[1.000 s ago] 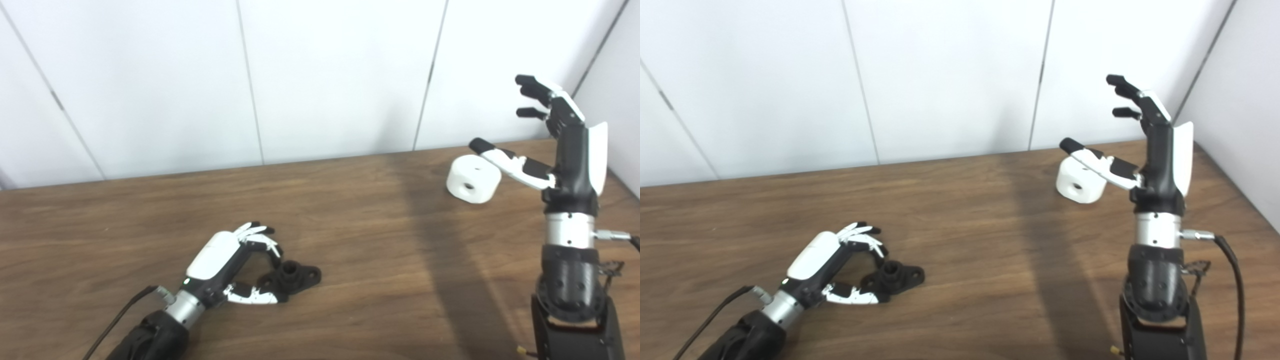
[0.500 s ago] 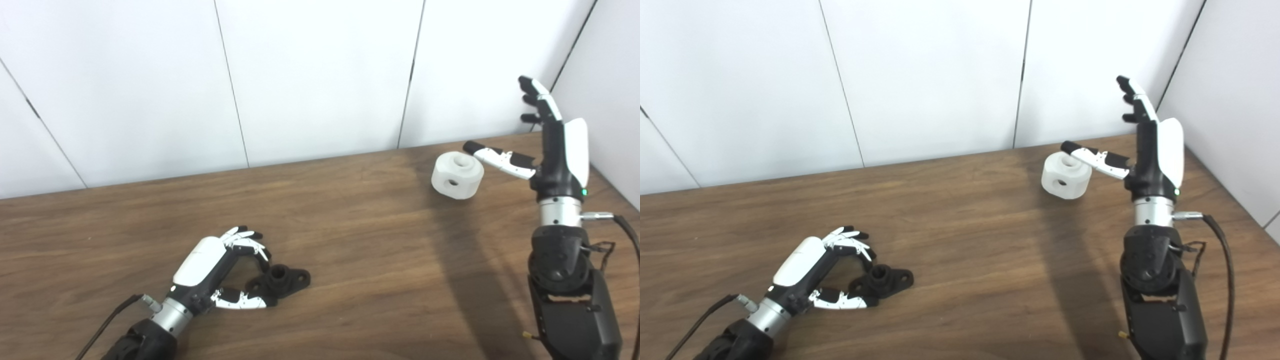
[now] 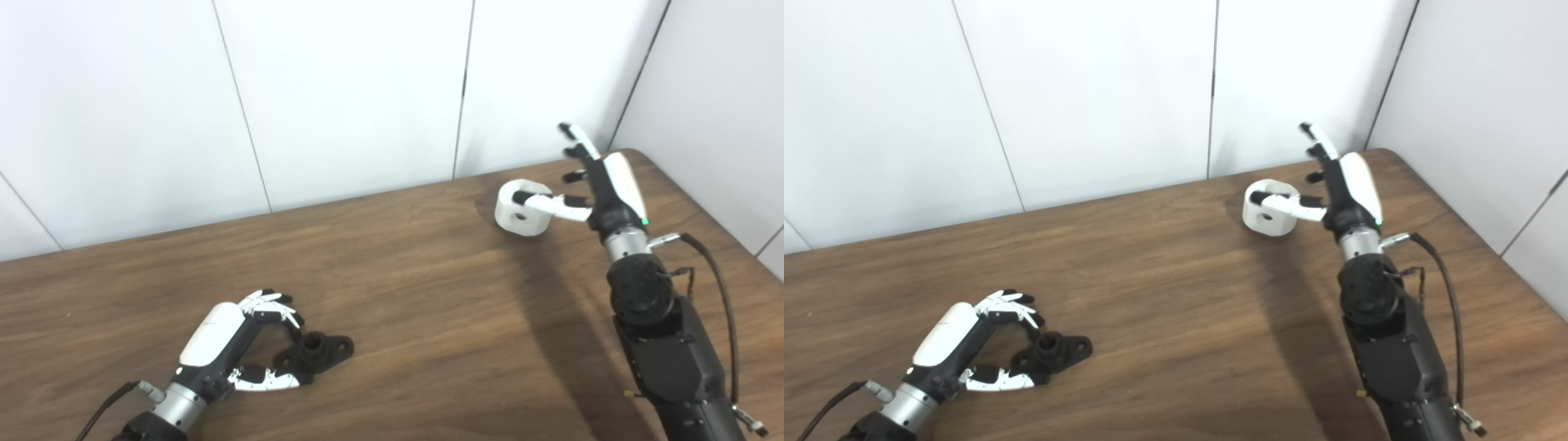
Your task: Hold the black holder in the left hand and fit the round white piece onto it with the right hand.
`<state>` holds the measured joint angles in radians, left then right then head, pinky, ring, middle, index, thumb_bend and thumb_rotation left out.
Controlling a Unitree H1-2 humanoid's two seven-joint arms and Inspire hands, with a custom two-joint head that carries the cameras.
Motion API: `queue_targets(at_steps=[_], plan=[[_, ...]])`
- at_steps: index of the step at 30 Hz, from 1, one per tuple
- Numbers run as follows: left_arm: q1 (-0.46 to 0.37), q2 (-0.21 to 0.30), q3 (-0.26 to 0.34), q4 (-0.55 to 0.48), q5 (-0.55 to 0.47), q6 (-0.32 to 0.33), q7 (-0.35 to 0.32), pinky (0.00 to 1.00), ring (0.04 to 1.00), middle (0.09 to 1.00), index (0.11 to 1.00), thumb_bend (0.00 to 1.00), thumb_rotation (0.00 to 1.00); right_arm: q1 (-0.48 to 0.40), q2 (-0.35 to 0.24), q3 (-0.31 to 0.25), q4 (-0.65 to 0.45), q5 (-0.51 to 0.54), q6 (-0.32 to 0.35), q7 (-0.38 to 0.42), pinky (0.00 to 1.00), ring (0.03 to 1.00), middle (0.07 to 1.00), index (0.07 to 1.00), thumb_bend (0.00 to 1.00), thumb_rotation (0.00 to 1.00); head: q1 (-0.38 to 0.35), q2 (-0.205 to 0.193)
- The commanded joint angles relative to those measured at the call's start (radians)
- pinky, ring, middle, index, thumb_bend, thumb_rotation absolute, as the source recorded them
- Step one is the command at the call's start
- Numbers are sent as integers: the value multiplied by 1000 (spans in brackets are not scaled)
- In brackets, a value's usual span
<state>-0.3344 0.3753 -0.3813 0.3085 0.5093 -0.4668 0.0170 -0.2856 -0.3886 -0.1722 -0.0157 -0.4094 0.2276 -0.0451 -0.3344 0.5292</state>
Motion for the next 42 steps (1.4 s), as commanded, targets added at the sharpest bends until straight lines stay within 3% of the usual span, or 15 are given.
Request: queue_targets(at_steps=[1,6,12,23,25,27,29,32,36,42], plan=[[4,25,6,-8,-1,-2,-7,911,835,657,481,521,44,-39,-36,-9,-11,15,2,1,634,880,972,939,940,468,-2,3],[2,25,4,0,-7,-3,-5,918,835,657,481,521,44,-39,-51,-4,14,33,12,10,571,872,994,944,970,475,-3,-4],[4,21,11,-6,-2,-2,-12,915,834,656,481,521,44,-43,-67,5,49,33,-2,5,601,881,995,945,959,448,-1,-8],[3,32,4,-2,-14,-2,-7,910,825,654,481,521,44,-45,-76,12,74,34,-45,-35,552,876,1000,947,921,403,-25,-17],[2,35,2,-2,-18,-2,-8,910,827,655,481,520,43,-47,-79,19,77,17,-40,-45,589,899,1000,943,911,396,-29,-24],[3,36,4,-4,-19,-3,-12,904,826,654,481,520,44,-50,-84,29,80,-2,-31,-50,726,974,1000,939,900,395,-33,-25],[5,37,6,-9,-18,-3,-15,900,821,651,481,520,43,-55,-91,43,93,-27,-38,-63,788,990,993,930,902,400,-37,-23],[8,36,14,-18,-16,-2,-26,896,812,649,481,520,43,-64,-105,64,119,-64,-48,-80,824,999,984,910,904,394,-37,-24],[10,34,22,-24,-19,-2,-38,897,809,653,481,520,43,-75,-129,103,153,-126,-42,-94,943,1000,976,890,940,458,-38,-24],[9,32,29,-33,-21,-3,-40,889,801,647,481,520,43,-91,-147,136,186,-167,-30,-99,995,1000,980,860,990,504,-41,-23]])
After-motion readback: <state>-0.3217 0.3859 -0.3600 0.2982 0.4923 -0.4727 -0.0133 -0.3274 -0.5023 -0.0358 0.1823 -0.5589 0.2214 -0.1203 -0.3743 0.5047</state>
